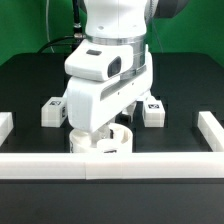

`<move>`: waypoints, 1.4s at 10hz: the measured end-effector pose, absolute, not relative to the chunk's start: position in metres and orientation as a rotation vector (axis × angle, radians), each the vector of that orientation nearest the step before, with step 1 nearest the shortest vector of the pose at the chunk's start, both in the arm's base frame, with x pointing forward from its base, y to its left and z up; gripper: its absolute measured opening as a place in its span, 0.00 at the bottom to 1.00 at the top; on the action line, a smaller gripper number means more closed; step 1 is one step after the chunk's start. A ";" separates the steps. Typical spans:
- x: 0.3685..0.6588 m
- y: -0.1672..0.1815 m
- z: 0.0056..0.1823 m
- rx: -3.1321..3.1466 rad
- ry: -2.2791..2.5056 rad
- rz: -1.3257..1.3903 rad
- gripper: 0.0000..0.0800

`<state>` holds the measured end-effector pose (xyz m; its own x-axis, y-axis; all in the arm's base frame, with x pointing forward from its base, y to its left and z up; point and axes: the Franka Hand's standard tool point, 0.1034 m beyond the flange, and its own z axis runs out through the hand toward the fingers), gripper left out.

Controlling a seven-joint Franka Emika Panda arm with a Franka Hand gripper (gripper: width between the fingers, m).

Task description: Assemble stool

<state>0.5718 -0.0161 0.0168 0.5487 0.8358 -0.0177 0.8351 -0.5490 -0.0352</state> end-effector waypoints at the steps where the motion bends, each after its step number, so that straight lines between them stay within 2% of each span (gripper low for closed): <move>1: 0.572 -0.016 0.017 -2.745 -1.481 0.050 0.40; 8: 0.572 -0.015 0.017 -2.744 -1.481 0.049 0.40; 14: 0.582 0.071 0.017 -2.711 -1.530 0.012 0.40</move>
Offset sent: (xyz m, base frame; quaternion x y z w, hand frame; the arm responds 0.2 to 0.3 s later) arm 0.0000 0.0000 0.0000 0.0000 0.0000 0.0000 1.0000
